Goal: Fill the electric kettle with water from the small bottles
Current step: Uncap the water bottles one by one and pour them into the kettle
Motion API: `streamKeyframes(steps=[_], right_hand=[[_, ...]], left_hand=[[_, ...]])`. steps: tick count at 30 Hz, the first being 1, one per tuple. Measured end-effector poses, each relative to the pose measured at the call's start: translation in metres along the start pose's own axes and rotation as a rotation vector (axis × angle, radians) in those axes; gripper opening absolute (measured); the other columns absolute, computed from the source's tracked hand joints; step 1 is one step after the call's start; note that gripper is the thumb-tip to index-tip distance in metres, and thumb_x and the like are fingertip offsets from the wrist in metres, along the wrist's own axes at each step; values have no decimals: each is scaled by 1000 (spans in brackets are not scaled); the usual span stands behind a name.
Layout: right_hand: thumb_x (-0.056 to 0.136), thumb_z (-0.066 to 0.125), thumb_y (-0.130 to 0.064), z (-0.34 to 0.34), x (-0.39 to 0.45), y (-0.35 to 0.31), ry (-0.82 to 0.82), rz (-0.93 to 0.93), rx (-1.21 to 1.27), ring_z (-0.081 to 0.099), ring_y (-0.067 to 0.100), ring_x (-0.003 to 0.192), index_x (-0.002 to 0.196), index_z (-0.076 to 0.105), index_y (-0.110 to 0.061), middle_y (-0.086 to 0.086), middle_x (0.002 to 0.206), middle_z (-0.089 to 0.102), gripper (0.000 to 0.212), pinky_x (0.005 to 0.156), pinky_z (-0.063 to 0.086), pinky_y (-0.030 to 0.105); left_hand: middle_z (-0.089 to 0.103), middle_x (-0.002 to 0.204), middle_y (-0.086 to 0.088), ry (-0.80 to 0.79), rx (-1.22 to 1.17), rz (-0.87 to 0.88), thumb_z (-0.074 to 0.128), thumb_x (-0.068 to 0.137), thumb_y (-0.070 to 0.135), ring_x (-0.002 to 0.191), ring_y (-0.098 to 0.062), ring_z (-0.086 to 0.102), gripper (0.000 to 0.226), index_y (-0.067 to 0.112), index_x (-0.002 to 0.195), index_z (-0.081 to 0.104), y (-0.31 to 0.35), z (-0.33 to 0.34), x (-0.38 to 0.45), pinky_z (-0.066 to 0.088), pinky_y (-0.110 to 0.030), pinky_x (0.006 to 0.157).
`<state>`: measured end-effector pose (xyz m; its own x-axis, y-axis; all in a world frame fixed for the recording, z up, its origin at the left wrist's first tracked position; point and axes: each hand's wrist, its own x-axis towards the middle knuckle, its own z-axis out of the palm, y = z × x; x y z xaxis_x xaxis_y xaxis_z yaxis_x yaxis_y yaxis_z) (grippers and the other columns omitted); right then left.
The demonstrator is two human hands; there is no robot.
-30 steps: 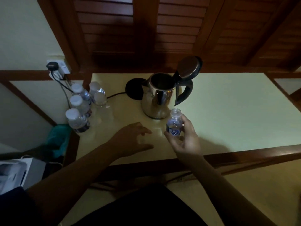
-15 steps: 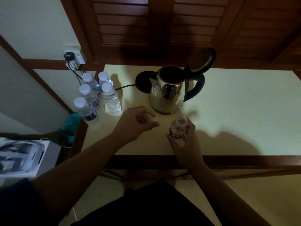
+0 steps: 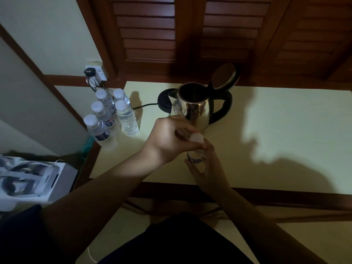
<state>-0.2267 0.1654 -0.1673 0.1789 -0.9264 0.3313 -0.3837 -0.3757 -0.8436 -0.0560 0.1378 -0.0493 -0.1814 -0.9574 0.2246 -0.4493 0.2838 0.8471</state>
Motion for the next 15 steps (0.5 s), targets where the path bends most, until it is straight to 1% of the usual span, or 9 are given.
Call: streamKeyframes(steps=[2, 5, 6, 8, 10, 11, 12, 14, 15], right_hand=[[95, 75, -22, -3, 1, 3, -25, -14, 8, 58, 19, 130, 152, 32, -19, 5, 144, 53, 71, 94, 58, 49], [96, 74, -26, -9, 5, 5, -79, -49, 29, 58, 15, 131, 153, 34, -18, 3, 146, 54, 71, 98, 57, 44], [95, 74, -27, -12, 6, 6, -92, -47, 21, 59, 14, 129, 153, 35, -16, 2, 144, 55, 71, 98, 57, 41], [94, 76, -29, -18, 9, 5, -113, -28, 1, 61, 9, 123, 152, 39, -10, 2, 138, 59, 71, 96, 55, 28], [93, 77, -31, -29, 11, 4, -132, -22, -7, 61, 3, 116, 152, 43, -9, 0, 135, 62, 71, 92, 50, 17], [93, 77, -33, -35, 11, 4, -144, -32, -7, 62, 2, 114, 153, 43, -11, -1, 133, 63, 72, 91, 50, 16], [93, 77, -35, -41, 12, 3, -159, -49, -12, 64, 4, 110, 154, 43, -13, -2, 132, 64, 73, 90, 53, 18], [95, 74, -39, -54, 11, 4, -195, -90, -52, 65, 9, 103, 156, 41, -17, -3, 129, 64, 73, 85, 57, 29], [96, 73, -40, -61, 10, 4, -206, -115, -89, 64, 10, 100, 157, 40, -18, -3, 128, 63, 72, 82, 57, 32]], left_hand=[[74, 78, 2, -36, -11, 14, 98, 65, 25, 66, -14, 70, 26, 16, 86, 84, 1, -2, 0, 57, -40, 61], [74, 82, 0, -84, 47, 60, 95, 71, 27, 73, -17, 71, 25, 19, 92, 84, 5, -2, -1, 59, -42, 68], [73, 83, -1, -91, 69, 86, 95, 72, 27, 74, -17, 70, 26, 19, 95, 84, 6, -1, 0, 59, -43, 70], [71, 86, -2, -108, 100, 109, 94, 73, 25, 76, -16, 69, 32, 18, 102, 83, 9, 0, 2, 60, -42, 72], [72, 86, -2, -125, 105, 61, 94, 72, 28, 78, -15, 69, 35, 18, 104, 83, 13, -1, 4, 60, -43, 74], [73, 85, -1, -122, 93, 23, 95, 71, 28, 78, -16, 70, 35, 19, 103, 83, 15, -2, 4, 61, -45, 76], [74, 84, 1, -110, 75, -15, 95, 71, 25, 78, -18, 72, 34, 19, 102, 83, 17, -2, 3, 61, -46, 77], [76, 82, 3, -105, 64, -64, 95, 71, 18, 78, -20, 74, 30, 18, 98, 83, 21, 1, 1, 62, -48, 78], [77, 83, 3, -105, 79, -72, 95, 72, 20, 78, -20, 74, 27, 18, 96, 83, 23, 4, -1, 62, -46, 77]])
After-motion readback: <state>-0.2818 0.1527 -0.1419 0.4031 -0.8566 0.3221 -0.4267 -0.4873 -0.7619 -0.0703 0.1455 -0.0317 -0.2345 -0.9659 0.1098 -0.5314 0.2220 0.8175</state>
